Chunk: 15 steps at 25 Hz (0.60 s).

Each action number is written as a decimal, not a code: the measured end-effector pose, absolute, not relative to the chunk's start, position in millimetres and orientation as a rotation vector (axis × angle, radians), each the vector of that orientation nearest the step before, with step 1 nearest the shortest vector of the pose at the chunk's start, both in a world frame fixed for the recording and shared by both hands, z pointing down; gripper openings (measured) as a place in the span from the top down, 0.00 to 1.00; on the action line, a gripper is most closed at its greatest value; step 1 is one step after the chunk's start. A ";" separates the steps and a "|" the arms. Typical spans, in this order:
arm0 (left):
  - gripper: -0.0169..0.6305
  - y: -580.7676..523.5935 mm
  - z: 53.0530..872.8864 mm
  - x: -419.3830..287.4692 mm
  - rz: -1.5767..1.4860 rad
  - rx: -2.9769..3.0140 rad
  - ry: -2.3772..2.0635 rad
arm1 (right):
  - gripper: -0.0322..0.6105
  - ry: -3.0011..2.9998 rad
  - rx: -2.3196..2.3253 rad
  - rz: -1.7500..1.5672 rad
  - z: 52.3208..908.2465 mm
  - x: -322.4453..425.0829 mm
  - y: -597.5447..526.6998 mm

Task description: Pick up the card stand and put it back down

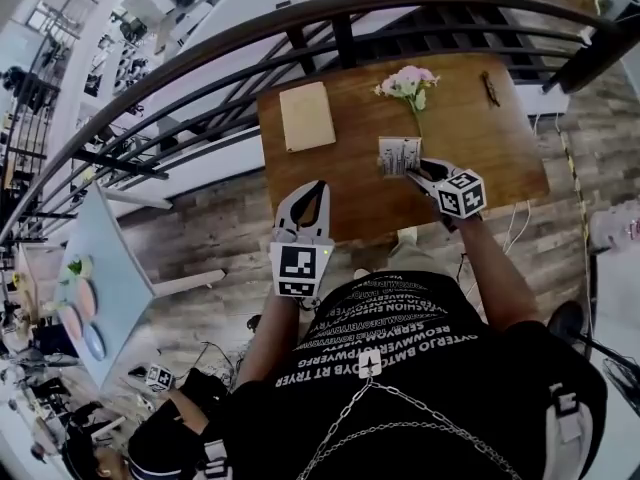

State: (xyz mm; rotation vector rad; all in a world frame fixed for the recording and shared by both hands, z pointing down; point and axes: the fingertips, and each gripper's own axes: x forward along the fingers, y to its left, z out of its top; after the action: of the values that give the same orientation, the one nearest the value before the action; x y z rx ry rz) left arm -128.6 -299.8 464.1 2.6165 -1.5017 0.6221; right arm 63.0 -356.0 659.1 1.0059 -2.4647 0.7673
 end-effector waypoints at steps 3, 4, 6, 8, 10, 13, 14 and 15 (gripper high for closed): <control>0.93 -298.3 461.5 -128.3 0.615 2.634 -1.479 | 0.68 -2.484 1.033 0.769 645.6 60.7 -352.7; 0.93 -298.0 460.5 -128.2 0.612 2.638 -1.476 | 0.68 -2.495 1.038 0.764 638.0 60.0 -351.3; 0.93 -296.2 458.1 -128.0 0.605 2.647 -1.472 | 0.68 -2.518 1.045 0.741 620.9 58.3 -348.4; 0.93 -294.2 457.1 -128.3 0.597 2.654 -1.469 | 0.68 -2.537 1.058 0.719 604.6 56.8 -346.9; 0.93 -292.9 458.0 -129.1 0.593 2.658 -1.464 | 0.68 -2.560 1.074 0.710 588.6 55.6 -347.2; 0.93 -290.9 458.7 -129.1 0.586 2.658 -1.456 | 0.68 -2.595 1.090 0.693 562.8 53.2 -348.2; 0.93 -289.9 458.3 -128.8 0.583 2.660 -1.454 | 0.68 -2.605 1.093 0.683 554.2 52.2 -347.9; 0.93 -289.1 457.6 -128.5 0.579 2.662 -1.452 | 0.68 -2.615 1.094 0.672 545.9 51.1 -347.4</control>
State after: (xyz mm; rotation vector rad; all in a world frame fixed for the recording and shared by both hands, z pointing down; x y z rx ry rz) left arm -128.5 -289.1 457.6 2.6623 -1.4523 0.5793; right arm 51.1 -347.4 545.9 1.0943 -2.6146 0.6715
